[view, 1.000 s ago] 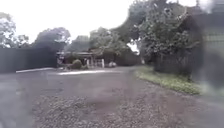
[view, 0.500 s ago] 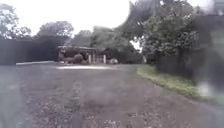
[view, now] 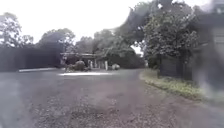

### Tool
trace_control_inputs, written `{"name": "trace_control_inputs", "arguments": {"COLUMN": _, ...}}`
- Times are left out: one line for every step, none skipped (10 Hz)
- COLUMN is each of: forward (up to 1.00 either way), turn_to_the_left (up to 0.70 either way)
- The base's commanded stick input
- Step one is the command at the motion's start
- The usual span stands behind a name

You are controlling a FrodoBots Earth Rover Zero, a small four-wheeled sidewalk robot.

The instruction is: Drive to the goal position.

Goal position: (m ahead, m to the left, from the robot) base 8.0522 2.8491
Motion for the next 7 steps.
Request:
{"name": "trace_control_inputs", "arguments": {"forward": 0.50, "turn_to_the_left": 0.00}}
{"name": "trace_control_inputs", "arguments": {"forward": 0.50, "turn_to_the_left": 0.10}}
{"name": "trace_control_inputs", "arguments": {"forward": 0.50, "turn_to_the_left": 0.50}}
{"name": "trace_control_inputs", "arguments": {"forward": 0.50, "turn_to_the_left": 0.50}}
{"name": "trace_control_inputs", "arguments": {"forward": 0.50, "turn_to_the_left": 0.17}}
{"name": "trace_control_inputs", "arguments": {"forward": 0.50, "turn_to_the_left": 0.00}}
{"name": "trace_control_inputs", "arguments": {"forward": 0.50, "turn_to_the_left": 0.00}}
